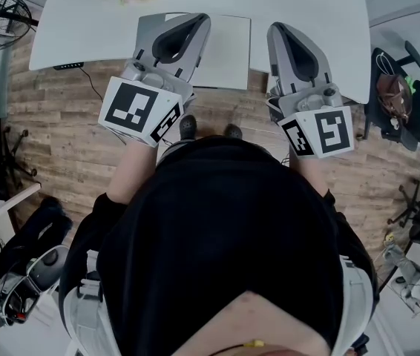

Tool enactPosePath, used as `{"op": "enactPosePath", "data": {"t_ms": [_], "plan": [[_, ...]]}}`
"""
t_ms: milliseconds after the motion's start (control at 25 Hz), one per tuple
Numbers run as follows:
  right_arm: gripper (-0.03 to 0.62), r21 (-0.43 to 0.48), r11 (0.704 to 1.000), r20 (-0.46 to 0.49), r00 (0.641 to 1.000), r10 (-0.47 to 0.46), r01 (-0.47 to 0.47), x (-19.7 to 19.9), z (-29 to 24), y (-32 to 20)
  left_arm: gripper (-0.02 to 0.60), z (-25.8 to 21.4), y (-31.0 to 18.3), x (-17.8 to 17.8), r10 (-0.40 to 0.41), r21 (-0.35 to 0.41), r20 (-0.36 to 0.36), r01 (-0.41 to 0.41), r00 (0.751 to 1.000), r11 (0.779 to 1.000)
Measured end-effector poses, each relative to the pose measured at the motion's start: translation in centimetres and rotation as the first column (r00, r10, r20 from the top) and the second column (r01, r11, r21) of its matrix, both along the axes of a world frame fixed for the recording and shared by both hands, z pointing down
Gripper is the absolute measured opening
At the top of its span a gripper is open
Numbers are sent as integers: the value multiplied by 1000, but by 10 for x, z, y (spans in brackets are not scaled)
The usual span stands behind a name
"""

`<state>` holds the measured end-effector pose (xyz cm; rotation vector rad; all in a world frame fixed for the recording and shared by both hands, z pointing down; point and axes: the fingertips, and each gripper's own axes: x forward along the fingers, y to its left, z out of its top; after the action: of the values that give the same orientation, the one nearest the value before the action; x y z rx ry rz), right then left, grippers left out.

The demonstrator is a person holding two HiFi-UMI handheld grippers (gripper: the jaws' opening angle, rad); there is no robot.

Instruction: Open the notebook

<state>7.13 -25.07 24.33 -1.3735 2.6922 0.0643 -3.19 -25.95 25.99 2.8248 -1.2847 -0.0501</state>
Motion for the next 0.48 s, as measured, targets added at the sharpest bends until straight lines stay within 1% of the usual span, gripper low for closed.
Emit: {"op": "enactPosePath", "data": {"t_ms": [480], "plan": [[4,13,1000,-5,1000,-9,10,-2,-3,5,11,-4,3,1,1,8,-17,-1,1000,1000]]}}
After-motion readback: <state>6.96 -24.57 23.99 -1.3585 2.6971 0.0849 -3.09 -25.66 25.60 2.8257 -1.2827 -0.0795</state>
